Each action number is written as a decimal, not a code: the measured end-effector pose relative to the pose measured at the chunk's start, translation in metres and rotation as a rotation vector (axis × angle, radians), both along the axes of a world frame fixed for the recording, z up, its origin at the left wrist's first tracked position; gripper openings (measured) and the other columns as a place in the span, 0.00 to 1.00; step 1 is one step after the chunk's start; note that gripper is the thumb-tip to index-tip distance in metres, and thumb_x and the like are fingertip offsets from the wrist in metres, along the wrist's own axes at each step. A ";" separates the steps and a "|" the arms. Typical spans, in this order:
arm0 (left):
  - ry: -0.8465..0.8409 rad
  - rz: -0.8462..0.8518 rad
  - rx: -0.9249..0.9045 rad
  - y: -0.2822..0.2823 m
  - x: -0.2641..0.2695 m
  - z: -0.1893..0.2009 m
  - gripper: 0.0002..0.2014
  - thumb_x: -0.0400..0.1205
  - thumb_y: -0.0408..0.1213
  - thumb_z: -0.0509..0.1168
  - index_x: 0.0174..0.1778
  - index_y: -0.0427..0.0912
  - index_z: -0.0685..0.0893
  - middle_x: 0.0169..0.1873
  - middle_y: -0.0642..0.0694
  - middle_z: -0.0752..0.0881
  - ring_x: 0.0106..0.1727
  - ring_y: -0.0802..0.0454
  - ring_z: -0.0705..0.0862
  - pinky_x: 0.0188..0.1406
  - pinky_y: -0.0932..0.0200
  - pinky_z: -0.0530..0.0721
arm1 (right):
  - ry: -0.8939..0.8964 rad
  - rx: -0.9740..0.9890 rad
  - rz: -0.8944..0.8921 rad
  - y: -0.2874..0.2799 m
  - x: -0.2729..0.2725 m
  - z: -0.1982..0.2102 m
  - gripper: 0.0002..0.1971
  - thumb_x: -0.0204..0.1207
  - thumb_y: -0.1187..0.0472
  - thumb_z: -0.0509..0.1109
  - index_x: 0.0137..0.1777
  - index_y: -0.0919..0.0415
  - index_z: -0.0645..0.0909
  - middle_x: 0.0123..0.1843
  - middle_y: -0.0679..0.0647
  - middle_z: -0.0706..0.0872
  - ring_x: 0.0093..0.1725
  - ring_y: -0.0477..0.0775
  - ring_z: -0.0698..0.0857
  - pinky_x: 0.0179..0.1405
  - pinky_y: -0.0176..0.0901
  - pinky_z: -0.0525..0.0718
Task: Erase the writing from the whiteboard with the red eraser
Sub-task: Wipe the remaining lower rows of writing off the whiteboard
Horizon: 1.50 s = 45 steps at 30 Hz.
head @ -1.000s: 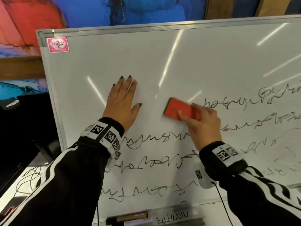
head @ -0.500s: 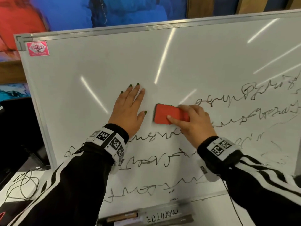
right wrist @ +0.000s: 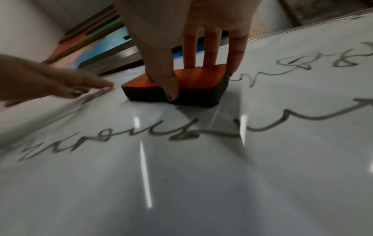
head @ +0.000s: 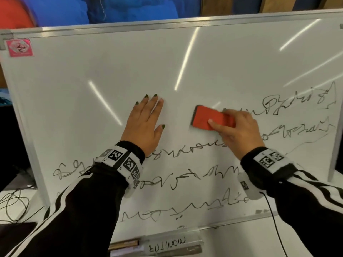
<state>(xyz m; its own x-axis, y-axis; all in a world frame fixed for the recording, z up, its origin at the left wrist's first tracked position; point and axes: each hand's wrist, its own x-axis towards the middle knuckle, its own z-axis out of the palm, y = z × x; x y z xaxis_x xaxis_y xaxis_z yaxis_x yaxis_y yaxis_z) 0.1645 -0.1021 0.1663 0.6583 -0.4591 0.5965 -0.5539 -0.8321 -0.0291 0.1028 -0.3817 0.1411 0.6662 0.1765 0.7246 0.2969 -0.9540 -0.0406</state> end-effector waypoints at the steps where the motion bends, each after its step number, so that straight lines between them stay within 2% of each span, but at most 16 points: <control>1: 0.009 0.011 -0.003 -0.001 -0.001 -0.002 0.32 0.80 0.49 0.46 0.81 0.42 0.55 0.80 0.44 0.58 0.81 0.45 0.52 0.79 0.53 0.44 | -0.025 0.017 -0.032 -0.007 0.006 0.002 0.23 0.69 0.63 0.75 0.62 0.40 0.82 0.63 0.64 0.80 0.57 0.71 0.76 0.52 0.65 0.75; 4: 0.018 0.034 -0.012 -0.004 -0.002 -0.007 0.33 0.80 0.49 0.48 0.81 0.42 0.55 0.80 0.43 0.58 0.80 0.45 0.52 0.79 0.50 0.45 | -0.096 0.124 -0.069 0.008 0.012 0.002 0.26 0.66 0.67 0.76 0.61 0.42 0.84 0.63 0.63 0.81 0.58 0.70 0.76 0.52 0.62 0.74; 6: 0.008 0.046 -0.025 -0.006 -0.002 -0.007 0.32 0.80 0.49 0.48 0.81 0.41 0.56 0.80 0.43 0.59 0.80 0.45 0.53 0.79 0.50 0.46 | -0.099 0.020 0.030 0.023 0.007 -0.010 0.26 0.64 0.65 0.78 0.61 0.42 0.84 0.63 0.63 0.81 0.58 0.68 0.75 0.53 0.63 0.74; 9: 0.008 0.067 -0.039 -0.009 -0.003 -0.009 0.32 0.80 0.48 0.51 0.81 0.42 0.55 0.80 0.44 0.57 0.81 0.46 0.51 0.79 0.52 0.43 | 0.069 -0.075 0.100 0.009 -0.001 -0.012 0.24 0.66 0.61 0.79 0.61 0.42 0.83 0.63 0.59 0.82 0.60 0.64 0.75 0.55 0.62 0.76; 12: 0.017 0.084 -0.038 -0.011 -0.004 -0.009 0.33 0.80 0.47 0.51 0.81 0.42 0.53 0.81 0.45 0.55 0.81 0.46 0.50 0.78 0.52 0.41 | 0.049 0.081 -0.036 -0.029 0.003 0.008 0.12 0.74 0.49 0.71 0.58 0.44 0.84 0.58 0.55 0.83 0.57 0.63 0.79 0.56 0.60 0.78; 15: 0.029 0.103 -0.037 -0.014 -0.005 -0.010 0.34 0.80 0.46 0.53 0.81 0.41 0.52 0.81 0.44 0.55 0.81 0.44 0.49 0.78 0.51 0.41 | -0.073 0.098 -0.061 -0.038 0.012 0.015 0.17 0.74 0.62 0.70 0.59 0.43 0.85 0.63 0.62 0.81 0.59 0.70 0.76 0.56 0.63 0.75; 19: 0.006 0.105 -0.045 -0.015 -0.004 -0.010 0.34 0.79 0.45 0.55 0.81 0.40 0.55 0.80 0.42 0.58 0.80 0.43 0.51 0.78 0.49 0.43 | -0.030 0.036 0.054 0.007 0.011 -0.006 0.17 0.77 0.46 0.58 0.60 0.40 0.84 0.65 0.57 0.81 0.62 0.64 0.75 0.61 0.62 0.72; 22: 0.007 0.104 -0.041 -0.015 -0.003 -0.012 0.34 0.79 0.45 0.54 0.81 0.40 0.55 0.80 0.42 0.58 0.80 0.43 0.52 0.78 0.48 0.45 | 0.054 -0.099 0.182 0.006 0.001 -0.018 0.18 0.73 0.56 0.65 0.61 0.40 0.83 0.64 0.58 0.81 0.61 0.63 0.74 0.58 0.63 0.73; 25: 0.006 0.114 -0.020 -0.015 -0.003 -0.012 0.34 0.79 0.46 0.52 0.81 0.39 0.55 0.80 0.42 0.58 0.80 0.44 0.51 0.79 0.47 0.46 | 0.042 0.138 0.040 -0.026 0.002 -0.001 0.12 0.74 0.51 0.68 0.56 0.39 0.85 0.58 0.56 0.84 0.55 0.62 0.80 0.55 0.63 0.79; 29: 0.013 0.124 -0.039 -0.017 -0.004 -0.013 0.34 0.79 0.45 0.54 0.81 0.40 0.53 0.81 0.42 0.56 0.81 0.44 0.49 0.79 0.50 0.41 | -0.066 0.287 -0.075 -0.042 0.004 0.003 0.25 0.71 0.68 0.73 0.63 0.39 0.81 0.66 0.62 0.77 0.63 0.70 0.74 0.61 0.66 0.74; 32: 0.006 0.153 -0.076 -0.028 -0.006 -0.014 0.34 0.80 0.44 0.57 0.81 0.38 0.53 0.80 0.40 0.57 0.81 0.42 0.51 0.79 0.48 0.41 | 0.002 0.239 -0.047 -0.021 0.002 -0.008 0.16 0.76 0.51 0.66 0.63 0.41 0.82 0.65 0.57 0.79 0.62 0.63 0.74 0.62 0.58 0.72; 34: 0.005 0.172 -0.105 -0.037 -0.008 -0.015 0.35 0.80 0.45 0.56 0.81 0.37 0.53 0.80 0.37 0.57 0.81 0.41 0.51 0.79 0.49 0.41 | 0.056 0.131 0.032 -0.020 -0.002 -0.016 0.17 0.77 0.46 0.61 0.64 0.40 0.81 0.65 0.56 0.79 0.62 0.62 0.75 0.61 0.56 0.70; 36: 0.005 0.163 -0.106 -0.046 -0.011 -0.014 0.35 0.80 0.46 0.54 0.81 0.38 0.52 0.80 0.39 0.56 0.81 0.43 0.50 0.79 0.50 0.40 | 0.008 0.106 0.025 -0.039 -0.003 -0.013 0.18 0.74 0.56 0.66 0.63 0.41 0.82 0.65 0.62 0.80 0.60 0.68 0.76 0.57 0.60 0.72; 39: 0.008 0.071 -0.092 -0.062 -0.014 -0.013 0.33 0.80 0.46 0.52 0.81 0.39 0.52 0.80 0.40 0.57 0.81 0.44 0.50 0.80 0.49 0.45 | -0.069 0.314 -0.105 -0.076 -0.001 -0.007 0.27 0.70 0.67 0.74 0.66 0.43 0.79 0.65 0.65 0.77 0.62 0.71 0.73 0.59 0.66 0.75; 42: 0.030 -0.012 -0.109 -0.077 -0.015 -0.012 0.31 0.81 0.45 0.49 0.81 0.40 0.53 0.80 0.42 0.56 0.81 0.46 0.50 0.80 0.50 0.49 | -0.065 0.342 -0.143 -0.082 -0.009 -0.023 0.29 0.70 0.67 0.75 0.70 0.46 0.77 0.67 0.65 0.75 0.63 0.68 0.71 0.63 0.63 0.74; 45: 0.031 -0.065 -0.120 -0.090 -0.014 -0.010 0.30 0.82 0.45 0.49 0.81 0.43 0.53 0.81 0.45 0.55 0.81 0.51 0.48 0.80 0.57 0.45 | -0.039 0.304 -0.065 -0.064 -0.017 -0.042 0.28 0.70 0.66 0.75 0.70 0.46 0.78 0.66 0.65 0.76 0.61 0.66 0.72 0.60 0.60 0.74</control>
<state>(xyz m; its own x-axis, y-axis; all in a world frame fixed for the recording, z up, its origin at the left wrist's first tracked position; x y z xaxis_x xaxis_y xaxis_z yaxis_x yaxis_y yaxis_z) 0.1508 -0.1918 0.1566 0.6486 -0.4274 0.6298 -0.6055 -0.7911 0.0867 0.0859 -0.4454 0.0993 0.6395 -0.0938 0.7630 0.2431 -0.9169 -0.3165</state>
